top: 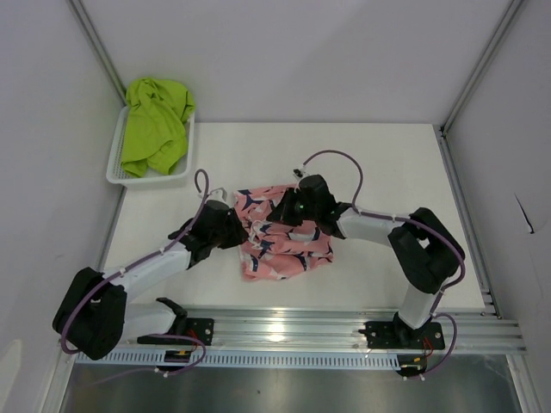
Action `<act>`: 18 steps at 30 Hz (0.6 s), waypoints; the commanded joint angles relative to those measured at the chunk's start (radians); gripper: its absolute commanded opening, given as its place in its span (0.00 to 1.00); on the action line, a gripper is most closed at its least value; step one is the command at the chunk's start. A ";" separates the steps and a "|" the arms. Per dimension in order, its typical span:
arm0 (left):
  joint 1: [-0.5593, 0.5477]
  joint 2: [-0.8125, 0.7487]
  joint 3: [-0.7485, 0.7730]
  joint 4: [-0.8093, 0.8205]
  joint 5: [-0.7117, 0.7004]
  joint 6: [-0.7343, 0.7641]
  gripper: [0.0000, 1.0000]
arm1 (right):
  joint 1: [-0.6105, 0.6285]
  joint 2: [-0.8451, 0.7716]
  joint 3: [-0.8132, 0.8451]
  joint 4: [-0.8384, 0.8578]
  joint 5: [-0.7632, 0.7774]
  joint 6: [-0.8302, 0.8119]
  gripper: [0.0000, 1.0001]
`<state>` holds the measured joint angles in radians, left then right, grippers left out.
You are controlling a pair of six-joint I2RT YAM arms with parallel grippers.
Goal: Fold and stack the shorts
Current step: Fold the shorts
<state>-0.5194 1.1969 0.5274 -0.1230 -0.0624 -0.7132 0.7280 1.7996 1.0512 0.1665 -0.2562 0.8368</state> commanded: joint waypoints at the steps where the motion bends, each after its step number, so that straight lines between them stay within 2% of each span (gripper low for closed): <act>1: 0.007 -0.031 0.091 -0.035 -0.024 0.024 0.39 | -0.021 -0.072 -0.100 0.186 -0.089 0.067 0.07; 6: 0.009 0.045 0.161 -0.018 0.001 0.026 0.39 | -0.018 -0.068 -0.209 0.297 -0.126 0.131 0.07; 12: 0.009 0.209 0.255 0.023 0.030 0.038 0.37 | 0.039 0.053 -0.295 0.459 -0.140 0.188 0.05; 18: 0.012 0.394 0.344 0.045 0.055 0.055 0.26 | 0.149 0.125 -0.382 0.593 -0.031 0.180 0.03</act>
<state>-0.5182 1.5356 0.8173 -0.1181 -0.0357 -0.6868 0.8234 1.8957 0.6998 0.6609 -0.3466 1.0298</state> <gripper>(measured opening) 0.269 0.033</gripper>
